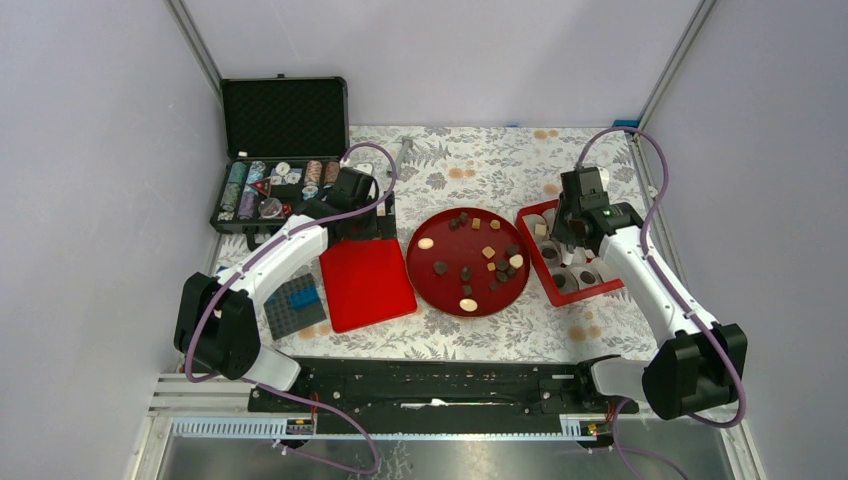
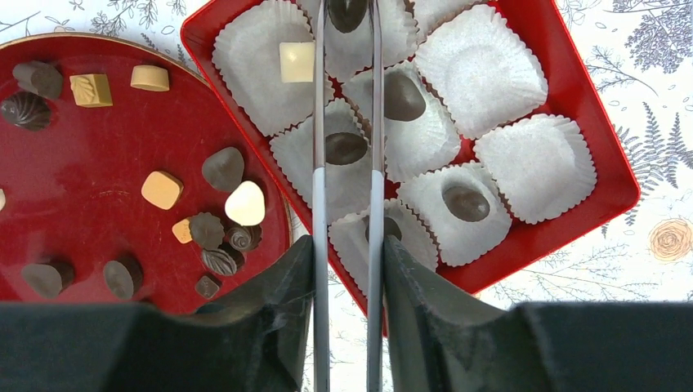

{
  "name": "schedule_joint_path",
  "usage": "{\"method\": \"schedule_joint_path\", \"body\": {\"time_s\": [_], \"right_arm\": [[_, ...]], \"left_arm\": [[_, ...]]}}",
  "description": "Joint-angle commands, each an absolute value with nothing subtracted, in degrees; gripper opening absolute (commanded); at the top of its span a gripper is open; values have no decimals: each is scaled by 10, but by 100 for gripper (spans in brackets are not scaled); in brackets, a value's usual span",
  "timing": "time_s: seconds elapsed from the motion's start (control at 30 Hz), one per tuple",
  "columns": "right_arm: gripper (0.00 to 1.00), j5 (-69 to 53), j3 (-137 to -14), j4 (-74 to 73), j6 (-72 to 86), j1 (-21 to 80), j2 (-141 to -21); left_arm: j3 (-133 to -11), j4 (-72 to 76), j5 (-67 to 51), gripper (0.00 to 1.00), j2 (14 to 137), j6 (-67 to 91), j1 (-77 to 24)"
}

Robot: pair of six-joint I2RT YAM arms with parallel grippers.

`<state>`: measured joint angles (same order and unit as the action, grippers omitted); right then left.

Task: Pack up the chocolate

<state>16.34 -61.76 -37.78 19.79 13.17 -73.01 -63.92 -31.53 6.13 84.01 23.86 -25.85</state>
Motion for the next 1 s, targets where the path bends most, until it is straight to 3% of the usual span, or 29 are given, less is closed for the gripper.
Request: {"method": "schedule_joint_path", "body": {"time_s": [0.0,0.2,0.37,0.5,0.77,0.97], "right_arm": [[45,170,-619,-348,202,128,-733],[46,170,-621,-350,199,128,-728],[25,160,-645,-371,192,128,-701],[16,131,-679,-400,180,130,-684],[17,163,-735,-476,174,278,-685],[22,131,-708,-501,186,350,-694]], "left_arm": [[-641,-291,54,99,833,238,-256],[-642,-292,52,99,832,236,-256],[-642,-292,51,99,827,235,-256],[-642,-292,51,99,828,234,-256],[-649,-295,75,99,826,228,-256],[-646,-301,92,99,819,225,-256]]}}
